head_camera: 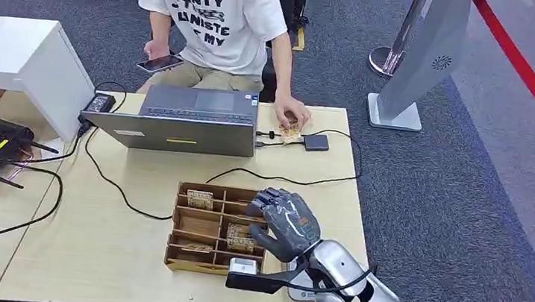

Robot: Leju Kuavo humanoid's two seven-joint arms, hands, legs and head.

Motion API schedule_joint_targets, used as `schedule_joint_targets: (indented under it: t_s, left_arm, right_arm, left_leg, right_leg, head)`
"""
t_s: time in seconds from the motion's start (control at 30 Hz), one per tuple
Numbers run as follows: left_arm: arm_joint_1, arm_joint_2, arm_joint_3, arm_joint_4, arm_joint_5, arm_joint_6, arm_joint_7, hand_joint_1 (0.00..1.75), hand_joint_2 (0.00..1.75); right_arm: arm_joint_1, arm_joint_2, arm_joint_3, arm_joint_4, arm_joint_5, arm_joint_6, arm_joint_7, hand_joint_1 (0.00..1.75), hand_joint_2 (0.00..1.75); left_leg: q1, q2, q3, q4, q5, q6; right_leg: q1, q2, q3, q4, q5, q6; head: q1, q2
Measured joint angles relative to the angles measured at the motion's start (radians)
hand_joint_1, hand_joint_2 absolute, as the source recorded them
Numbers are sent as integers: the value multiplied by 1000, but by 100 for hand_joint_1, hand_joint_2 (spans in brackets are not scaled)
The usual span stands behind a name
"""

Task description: Pass the card to the sensor for recognition and then transmit it.

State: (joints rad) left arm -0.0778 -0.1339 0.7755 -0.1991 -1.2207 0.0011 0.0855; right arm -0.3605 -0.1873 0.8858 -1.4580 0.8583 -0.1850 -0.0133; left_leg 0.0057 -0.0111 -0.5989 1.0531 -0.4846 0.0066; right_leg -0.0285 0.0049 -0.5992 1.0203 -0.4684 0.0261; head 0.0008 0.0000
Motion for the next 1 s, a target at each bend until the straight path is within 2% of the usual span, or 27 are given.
schedule_joint_targets:
  t_s: [0.13,0.2,0.4,0.7,0.8,1.0]
  left_arm:
    - [0,0,0,0,0,-1,0,0,0]
    - [0,0,0,0,0,-2,0,0,0]
    - [0,0,0,0,-3,-6,2,0,0]
    - [-1,0,0,0,-7,-8,3,0,0]
    - [-1,0,0,0,-10,-10,7,0,0]
    - [-1,0,0,0,-12,-11,7,0,0]
  right_arm:
    - [-2,0,-4,15,1,0,0,98,175]
    - [-2,1,-4,20,1,0,0,93,175]
    - [-4,5,-10,40,1,0,1,106,175]
    - [-5,10,-19,53,0,2,3,105,175]
    - [-6,19,-28,81,0,3,3,112,175]
    - [-7,26,-37,105,0,6,3,113,175]
  left_leg:
    - [0,0,0,0,0,0]
    - [0,0,0,0,0,0]
    - [0,0,0,0,0,0]
    - [0,0,0,0,0,0]
    - [0,0,0,0,0,0]
    - [0,0,0,0,0,0]
  right_leg:
    - [0,0,0,0,0,0]
    - [0,0,0,0,0,0]
    - [0,0,0,0,0,0]
    - [0,0,0,0,0,0]
    - [0,0,0,0,0,0]
    - [0,0,0,0,0,0]
  head:
    - [0,0]
    - [0,0]
    - [0,0]
    - [0,0]
    - [0,0]
    - [0,0]
